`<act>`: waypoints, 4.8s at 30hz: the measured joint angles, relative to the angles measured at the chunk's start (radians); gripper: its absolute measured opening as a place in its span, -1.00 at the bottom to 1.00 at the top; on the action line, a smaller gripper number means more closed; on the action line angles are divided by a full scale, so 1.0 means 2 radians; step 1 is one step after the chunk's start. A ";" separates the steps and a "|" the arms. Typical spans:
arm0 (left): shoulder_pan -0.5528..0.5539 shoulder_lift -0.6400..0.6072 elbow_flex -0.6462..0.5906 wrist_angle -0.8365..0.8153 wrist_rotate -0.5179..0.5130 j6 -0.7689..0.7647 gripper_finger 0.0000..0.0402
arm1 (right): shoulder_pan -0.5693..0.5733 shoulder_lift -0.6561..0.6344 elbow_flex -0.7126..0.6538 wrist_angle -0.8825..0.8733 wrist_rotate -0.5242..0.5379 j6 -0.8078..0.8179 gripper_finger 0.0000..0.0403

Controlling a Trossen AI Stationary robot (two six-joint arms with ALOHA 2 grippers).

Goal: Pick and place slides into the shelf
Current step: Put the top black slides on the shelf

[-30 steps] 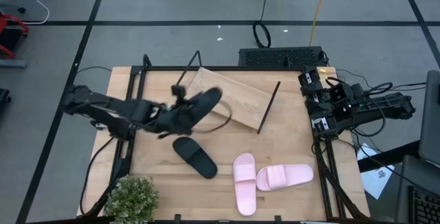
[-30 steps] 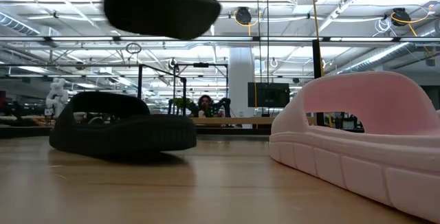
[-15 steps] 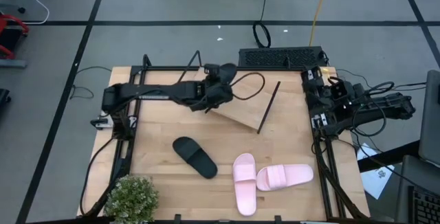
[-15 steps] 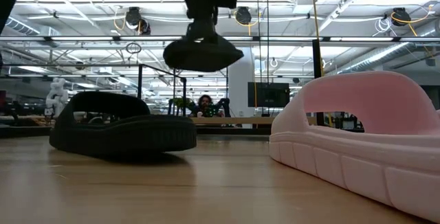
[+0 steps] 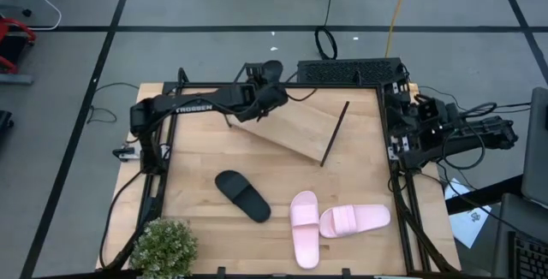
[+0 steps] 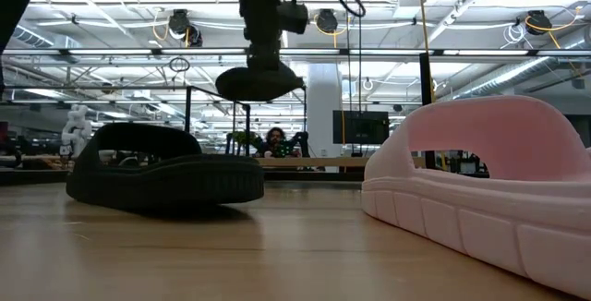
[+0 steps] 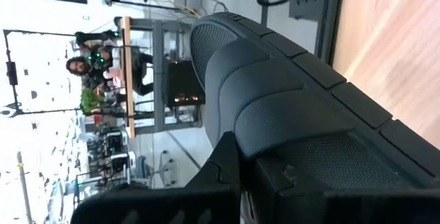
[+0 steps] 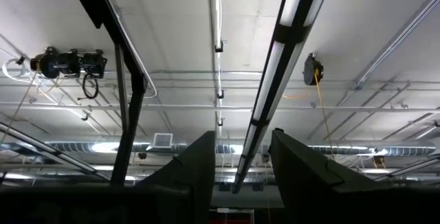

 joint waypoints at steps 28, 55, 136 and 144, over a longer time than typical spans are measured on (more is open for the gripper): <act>0.000 0.086 0.000 -0.055 -0.035 -0.030 -1.00 | 0.000 0.000 0.000 -0.002 -0.001 -0.006 -0.35; 0.015 0.086 -0.002 -0.083 0.003 -0.058 -1.00 | 0.000 0.000 0.000 0.000 -0.001 0.005 -0.35; 0.022 0.089 -0.111 0.019 0.016 -0.031 -0.37 | 0.000 0.001 0.000 -0.002 -0.003 -0.006 -0.35; 0.011 0.084 -0.110 0.006 0.016 -0.021 -0.16 | 0.000 0.001 0.000 -0.002 -0.003 -0.006 -0.35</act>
